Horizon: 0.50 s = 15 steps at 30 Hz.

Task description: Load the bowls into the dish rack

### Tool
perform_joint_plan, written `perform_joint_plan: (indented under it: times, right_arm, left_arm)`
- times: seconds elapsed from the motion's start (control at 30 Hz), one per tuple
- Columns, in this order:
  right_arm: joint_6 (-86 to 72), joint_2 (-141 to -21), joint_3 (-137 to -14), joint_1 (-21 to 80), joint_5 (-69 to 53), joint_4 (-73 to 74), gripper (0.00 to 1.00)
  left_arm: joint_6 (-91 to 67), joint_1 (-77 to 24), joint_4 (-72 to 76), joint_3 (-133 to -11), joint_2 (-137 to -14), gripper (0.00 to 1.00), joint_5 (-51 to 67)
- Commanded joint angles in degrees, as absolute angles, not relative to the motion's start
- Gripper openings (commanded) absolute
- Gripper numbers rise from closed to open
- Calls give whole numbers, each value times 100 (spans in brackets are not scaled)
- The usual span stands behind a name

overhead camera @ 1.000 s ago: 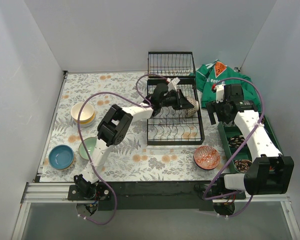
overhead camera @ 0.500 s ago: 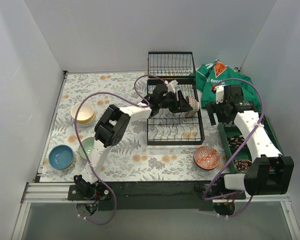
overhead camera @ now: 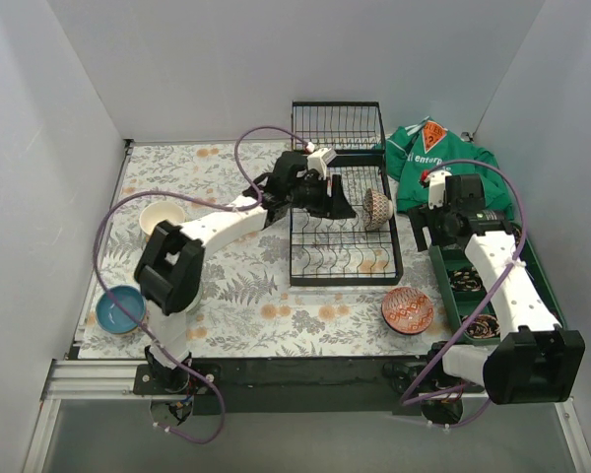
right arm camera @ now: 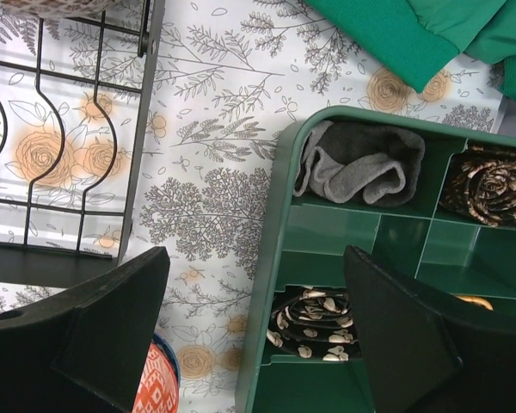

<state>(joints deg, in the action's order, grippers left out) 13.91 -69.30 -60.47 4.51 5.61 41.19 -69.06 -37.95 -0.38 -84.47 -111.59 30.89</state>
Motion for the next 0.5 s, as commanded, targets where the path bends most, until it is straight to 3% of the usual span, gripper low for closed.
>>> perform_joint_plan:
  times: [0.0, 0.2, 0.47]
  right_arm:
    - [1433, -6627, -5836, 431, 457, 3876, 91]
    - [1512, -6530, -5774, 439, 439, 3718, 91]
    - [1485, -6557, -5880, 431, 369, 3691, 91]
  left_arm:
    - [-4366, -3788, -2527, -8034, -9407, 54, 2263]
    - [-2401, -3648, -4785, -6435, -7315, 55, 969]
    - [-2434, -3595, -6476, -5020, -5776, 55, -359]
